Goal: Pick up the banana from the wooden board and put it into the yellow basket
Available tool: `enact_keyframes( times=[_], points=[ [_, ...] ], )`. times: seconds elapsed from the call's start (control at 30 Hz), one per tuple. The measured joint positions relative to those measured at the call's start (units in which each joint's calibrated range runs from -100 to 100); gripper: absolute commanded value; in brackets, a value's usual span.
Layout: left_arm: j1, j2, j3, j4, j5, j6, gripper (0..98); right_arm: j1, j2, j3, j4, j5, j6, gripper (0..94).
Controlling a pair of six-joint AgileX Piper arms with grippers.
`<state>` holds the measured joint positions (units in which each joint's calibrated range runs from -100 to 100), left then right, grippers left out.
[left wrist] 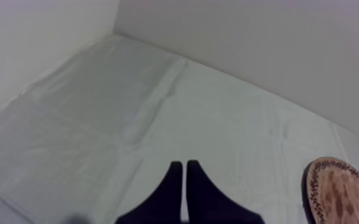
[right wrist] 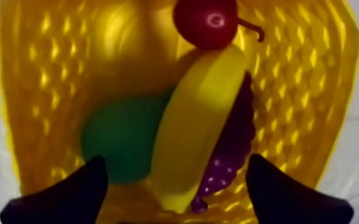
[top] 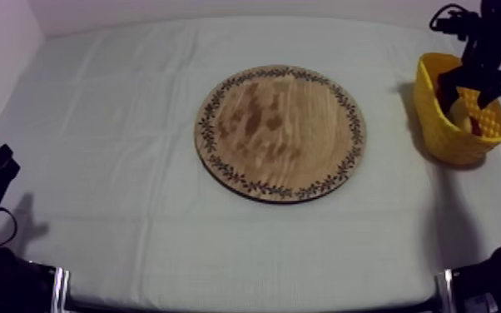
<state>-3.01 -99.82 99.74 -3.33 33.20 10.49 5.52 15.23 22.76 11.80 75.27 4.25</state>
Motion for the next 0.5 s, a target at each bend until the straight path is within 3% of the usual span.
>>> enact_keyframes(
  times=[0.5],
  points=[
    [0.0, 0.0, 0.0, 0.00, -0.1, 0.0, 0.1, -0.7, -14.5, 5.6, -2.9, -3.8, 2.1, 56.3]
  ],
)
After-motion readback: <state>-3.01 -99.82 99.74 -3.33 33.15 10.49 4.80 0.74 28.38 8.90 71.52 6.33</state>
